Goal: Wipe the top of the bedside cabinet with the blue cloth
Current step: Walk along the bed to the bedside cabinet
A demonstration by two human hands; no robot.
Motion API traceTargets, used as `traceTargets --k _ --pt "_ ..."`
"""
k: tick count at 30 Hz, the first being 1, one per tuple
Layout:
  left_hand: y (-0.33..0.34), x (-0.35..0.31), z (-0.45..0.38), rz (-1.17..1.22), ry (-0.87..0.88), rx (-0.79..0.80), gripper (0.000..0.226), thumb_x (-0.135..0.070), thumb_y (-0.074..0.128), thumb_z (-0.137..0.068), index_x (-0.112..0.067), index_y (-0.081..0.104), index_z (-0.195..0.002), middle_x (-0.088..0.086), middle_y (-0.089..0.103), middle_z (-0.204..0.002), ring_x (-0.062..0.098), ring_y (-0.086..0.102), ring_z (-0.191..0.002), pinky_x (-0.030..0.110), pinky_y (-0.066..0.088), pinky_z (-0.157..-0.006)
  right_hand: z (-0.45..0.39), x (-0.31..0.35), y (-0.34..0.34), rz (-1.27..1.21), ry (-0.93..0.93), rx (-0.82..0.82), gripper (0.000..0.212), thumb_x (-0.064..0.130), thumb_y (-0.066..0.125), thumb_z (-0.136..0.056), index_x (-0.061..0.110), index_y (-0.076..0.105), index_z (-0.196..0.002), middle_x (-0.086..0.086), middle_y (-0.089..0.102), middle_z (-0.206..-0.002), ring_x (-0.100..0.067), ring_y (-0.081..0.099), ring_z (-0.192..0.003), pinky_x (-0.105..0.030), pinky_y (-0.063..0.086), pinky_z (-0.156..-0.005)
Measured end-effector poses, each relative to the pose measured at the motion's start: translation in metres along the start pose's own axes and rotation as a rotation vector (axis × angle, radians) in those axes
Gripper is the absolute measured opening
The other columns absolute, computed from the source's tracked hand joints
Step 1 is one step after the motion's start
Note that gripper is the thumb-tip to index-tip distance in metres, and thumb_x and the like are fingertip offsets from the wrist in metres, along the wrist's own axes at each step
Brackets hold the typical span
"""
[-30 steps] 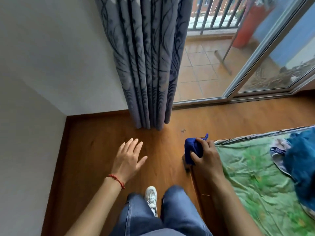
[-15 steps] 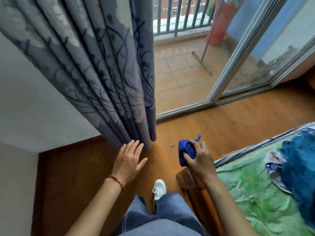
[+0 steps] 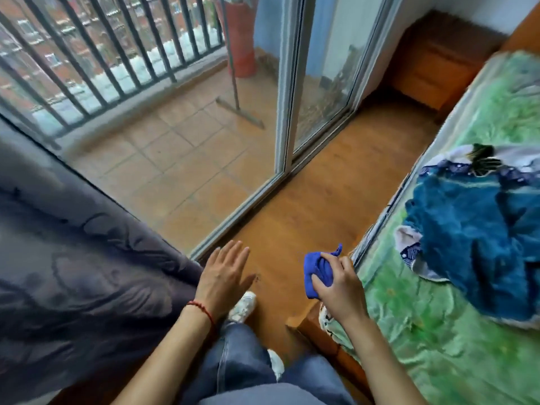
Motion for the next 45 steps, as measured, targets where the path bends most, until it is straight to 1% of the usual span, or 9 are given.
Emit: traceTargets --k 5,9,16,20,23,28,34,39,45 --pt "0.011 -0.015 -0.090 -0.012 0.253 0.091 0.069 -0.054 0.025 -0.093 -0.001 0.067 -0.109 0.019 0.064 -0.112 0.035 0.062 -0.103 0.051 0.051 -0.081 -0.019 -0.026 -0.028 -0.059 0.242 -0.193 0.045 0.017 0.067 -0.079 0.013 0.053 -0.121 -0.010 0.049 -0.112 -0.028 0.054 -0.100 -0.032 0.043 -0.078" --pt "0.016 -0.028 -0.149 -0.008 0.421 0.130 0.076 -0.055 0.014 -0.096 -0.001 0.066 -0.111 0.019 0.064 -0.113 0.034 0.061 -0.105 0.049 0.049 -0.084 -0.023 -0.043 -0.044 -0.101 0.434 -0.347 0.044 0.019 0.067 -0.079 0.015 0.053 -0.121 -0.007 0.049 -0.108 -0.026 0.055 -0.097 -0.032 0.043 -0.078" --pt "0.024 -0.031 -0.219 0.019 0.560 0.205 0.059 -0.047 0.039 -0.085 -0.003 0.063 -0.115 0.019 0.062 -0.116 0.036 0.058 -0.109 0.051 0.048 -0.087 -0.041 -0.058 -0.055 -0.112 0.619 -0.476 0.045 0.020 0.063 -0.082 0.014 0.049 -0.125 -0.007 0.047 -0.109 -0.024 0.054 -0.088 -0.029 0.042 -0.070" --pt "0.027 -0.036 -0.256 0.012 0.603 0.227 0.060 -0.047 0.038 -0.085 -0.002 0.062 -0.116 0.020 0.062 -0.116 0.037 0.058 -0.109 0.051 0.048 -0.086 -0.070 -0.062 -0.066 -0.106 0.640 -0.505 0.046 0.020 0.064 -0.082 0.015 0.049 -0.125 -0.007 0.047 -0.107 -0.026 0.055 -0.088 -0.033 0.045 -0.070" --pt "0.031 -0.043 -0.291 0.015 0.618 0.231 0.060 -0.048 0.037 -0.086 -0.002 0.061 -0.117 0.020 0.061 -0.117 0.037 0.057 -0.110 0.051 0.048 -0.087 -0.103 -0.072 -0.078 -0.078 0.650 -0.497 0.047 0.021 0.062 -0.083 0.015 0.047 -0.127 -0.007 0.046 -0.106 -0.026 0.055 -0.087 -0.028 0.040 -0.068" --pt "0.044 -0.061 -0.370 0.016 0.603 0.249 0.061 -0.048 0.037 -0.085 -0.002 0.061 -0.118 0.021 0.061 -0.117 0.038 0.057 -0.110 0.053 0.048 -0.087 -0.177 -0.099 -0.109 -0.063 0.621 -0.484 0.046 0.021 0.061 -0.084 0.014 0.046 -0.127 -0.009 0.046 -0.114 -0.025 0.053 -0.098 -0.026 0.035 -0.070" --pt "0.045 -0.097 -0.488 0.023 0.565 0.246 0.062 -0.049 0.037 -0.085 -0.001 0.062 -0.116 0.021 0.062 -0.115 0.038 0.059 -0.106 0.053 0.049 -0.085 -0.289 -0.146 -0.176 -0.050 0.595 -0.451 0.044 0.021 0.062 -0.083 0.016 0.048 -0.125 -0.008 0.047 -0.109 -0.028 0.054 -0.090 -0.028 0.037 -0.067" --pt "0.041 -0.131 -0.588 0.018 0.560 0.218 0.075 -0.057 0.016 -0.095 -0.002 0.063 -0.115 0.020 0.062 -0.115 0.037 0.059 -0.107 0.050 0.047 -0.086 -0.384 -0.177 -0.235 -0.019 0.551 -0.421 0.045 0.024 0.060 -0.085 0.016 0.046 -0.127 -0.007 0.046 -0.111 -0.028 0.055 -0.088 -0.029 0.039 -0.065" --pt "0.049 -0.156 -0.711 0.024 0.525 0.206 0.068 -0.057 0.030 -0.090 -0.003 0.061 -0.117 0.019 0.061 -0.117 0.036 0.056 -0.111 0.049 0.047 -0.089 -0.485 -0.220 -0.290 -0.028 0.556 -0.435 0.045 0.020 0.063 -0.082 0.014 0.049 -0.125 -0.010 0.047 -0.112 -0.030 0.055 -0.093 -0.031 0.041 -0.070"
Point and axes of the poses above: each hand's wrist, its own z-axis away from the middle knuckle, its own y-axis out of the palm, x = y × z, the point moved 10 cm from there along -z, towards the middle knuckle
